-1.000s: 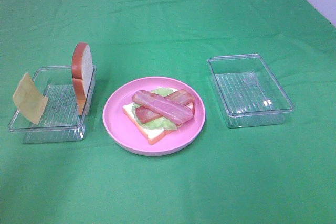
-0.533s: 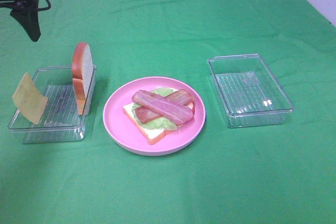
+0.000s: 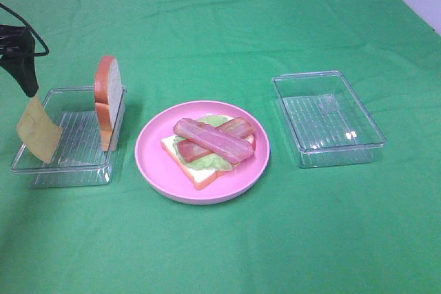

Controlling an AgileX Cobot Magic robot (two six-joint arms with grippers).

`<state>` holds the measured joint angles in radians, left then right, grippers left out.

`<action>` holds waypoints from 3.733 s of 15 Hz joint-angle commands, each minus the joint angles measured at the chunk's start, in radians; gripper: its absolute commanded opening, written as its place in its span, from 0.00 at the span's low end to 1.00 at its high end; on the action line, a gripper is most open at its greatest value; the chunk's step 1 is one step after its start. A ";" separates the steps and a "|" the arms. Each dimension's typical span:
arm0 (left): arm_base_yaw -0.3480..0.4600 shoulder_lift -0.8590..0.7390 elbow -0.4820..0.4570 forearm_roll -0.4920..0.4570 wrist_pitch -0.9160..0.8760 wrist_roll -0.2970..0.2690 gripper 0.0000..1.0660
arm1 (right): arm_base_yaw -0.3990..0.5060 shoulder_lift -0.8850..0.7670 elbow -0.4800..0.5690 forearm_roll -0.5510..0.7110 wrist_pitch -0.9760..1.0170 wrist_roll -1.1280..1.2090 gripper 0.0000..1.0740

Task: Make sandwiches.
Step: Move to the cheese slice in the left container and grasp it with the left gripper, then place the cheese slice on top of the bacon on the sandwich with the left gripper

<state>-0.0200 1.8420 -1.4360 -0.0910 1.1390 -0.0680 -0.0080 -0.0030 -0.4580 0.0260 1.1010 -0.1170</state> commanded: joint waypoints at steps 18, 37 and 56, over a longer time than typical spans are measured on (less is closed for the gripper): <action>0.001 0.167 0.028 -0.001 -0.190 -0.024 0.58 | -0.004 -0.034 0.003 0.002 -0.001 -0.004 0.89; -0.008 -0.027 -0.188 -0.161 -0.170 -0.025 0.00 | -0.004 -0.034 0.003 0.002 -0.001 -0.004 0.89; -0.484 0.337 -0.298 -0.641 -0.102 0.261 0.00 | -0.004 -0.031 0.003 0.002 -0.001 -0.004 0.89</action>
<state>-0.5000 2.1810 -1.7290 -0.7220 1.0230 0.1930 -0.0080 -0.0030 -0.4580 0.0260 1.1060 -0.1170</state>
